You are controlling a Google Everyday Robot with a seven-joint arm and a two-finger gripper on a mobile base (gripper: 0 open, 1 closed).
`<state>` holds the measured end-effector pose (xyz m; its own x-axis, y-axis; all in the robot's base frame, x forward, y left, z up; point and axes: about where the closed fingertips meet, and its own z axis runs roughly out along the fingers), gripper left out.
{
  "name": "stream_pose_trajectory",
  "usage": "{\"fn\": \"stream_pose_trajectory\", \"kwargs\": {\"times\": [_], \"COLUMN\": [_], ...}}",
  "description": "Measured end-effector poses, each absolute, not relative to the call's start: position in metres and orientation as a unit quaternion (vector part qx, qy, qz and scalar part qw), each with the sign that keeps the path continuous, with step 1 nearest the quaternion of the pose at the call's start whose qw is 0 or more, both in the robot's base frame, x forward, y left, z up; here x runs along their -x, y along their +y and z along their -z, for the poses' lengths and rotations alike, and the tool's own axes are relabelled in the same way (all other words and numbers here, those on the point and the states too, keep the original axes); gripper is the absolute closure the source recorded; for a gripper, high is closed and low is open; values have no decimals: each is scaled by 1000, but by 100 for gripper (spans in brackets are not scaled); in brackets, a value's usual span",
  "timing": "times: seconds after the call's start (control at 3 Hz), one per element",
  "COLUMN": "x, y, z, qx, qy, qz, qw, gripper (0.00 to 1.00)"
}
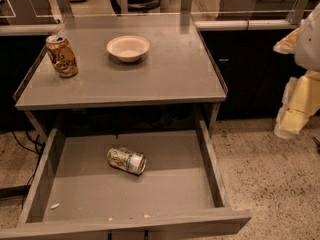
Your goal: Pick 7up can from top drawer and place on counter
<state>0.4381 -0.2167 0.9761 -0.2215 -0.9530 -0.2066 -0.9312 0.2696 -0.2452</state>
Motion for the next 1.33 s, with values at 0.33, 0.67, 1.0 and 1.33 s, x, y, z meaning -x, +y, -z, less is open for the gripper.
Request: {"fn": "stream_pose_trajectory", "kwargs": {"times": [0.33, 0.67, 1.0, 1.33], "x": [-438, -435, -428, -432], "y": [-216, -200, -172, -135], "z": [-976, -958, -930, -902], "qx": [603, 600, 582, 538], "qy": [781, 781, 787, 801], "qz": [35, 17, -13, -48], "qw": [160, 173, 203, 257], "gripper": [0, 0, 0, 0]}}
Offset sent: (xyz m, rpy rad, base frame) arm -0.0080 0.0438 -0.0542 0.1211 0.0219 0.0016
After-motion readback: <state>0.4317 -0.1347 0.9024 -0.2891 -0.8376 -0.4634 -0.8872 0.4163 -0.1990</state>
